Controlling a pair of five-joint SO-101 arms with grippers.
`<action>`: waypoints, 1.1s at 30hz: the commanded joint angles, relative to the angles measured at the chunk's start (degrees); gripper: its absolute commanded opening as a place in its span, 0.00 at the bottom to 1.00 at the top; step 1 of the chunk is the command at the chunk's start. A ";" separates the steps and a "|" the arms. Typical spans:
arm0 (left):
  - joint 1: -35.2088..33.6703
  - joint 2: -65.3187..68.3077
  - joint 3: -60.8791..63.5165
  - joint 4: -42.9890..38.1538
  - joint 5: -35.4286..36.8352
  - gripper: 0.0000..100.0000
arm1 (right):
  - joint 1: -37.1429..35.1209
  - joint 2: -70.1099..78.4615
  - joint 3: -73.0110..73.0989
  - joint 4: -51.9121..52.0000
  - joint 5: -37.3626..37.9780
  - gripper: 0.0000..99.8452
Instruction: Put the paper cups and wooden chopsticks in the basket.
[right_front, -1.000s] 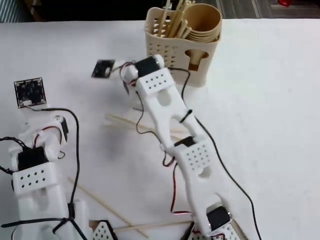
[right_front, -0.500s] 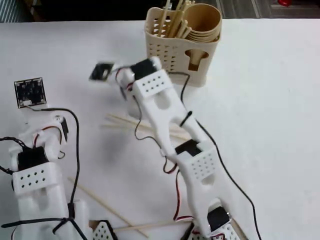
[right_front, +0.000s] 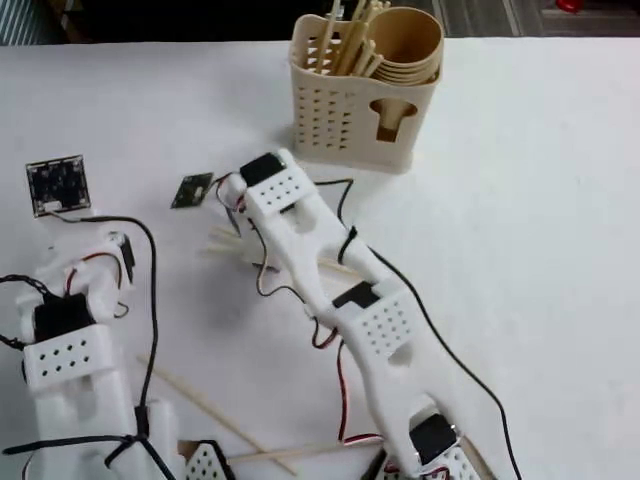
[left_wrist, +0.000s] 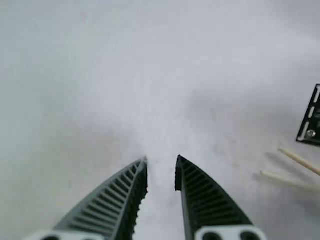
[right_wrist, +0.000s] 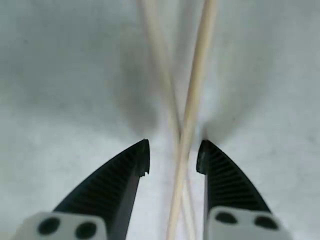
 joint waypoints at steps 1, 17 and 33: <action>-1.10 -1.27 -0.35 -1.32 0.09 0.11 | -0.31 1.10 -0.70 -1.10 0.53 0.15; -1.10 -1.27 -0.35 -1.41 0.09 0.11 | 2.24 -4.00 -3.34 3.03 4.92 0.02; -1.10 -1.27 -0.35 -1.41 0.18 0.11 | 9.19 -25.01 -7.30 7.60 4.48 0.02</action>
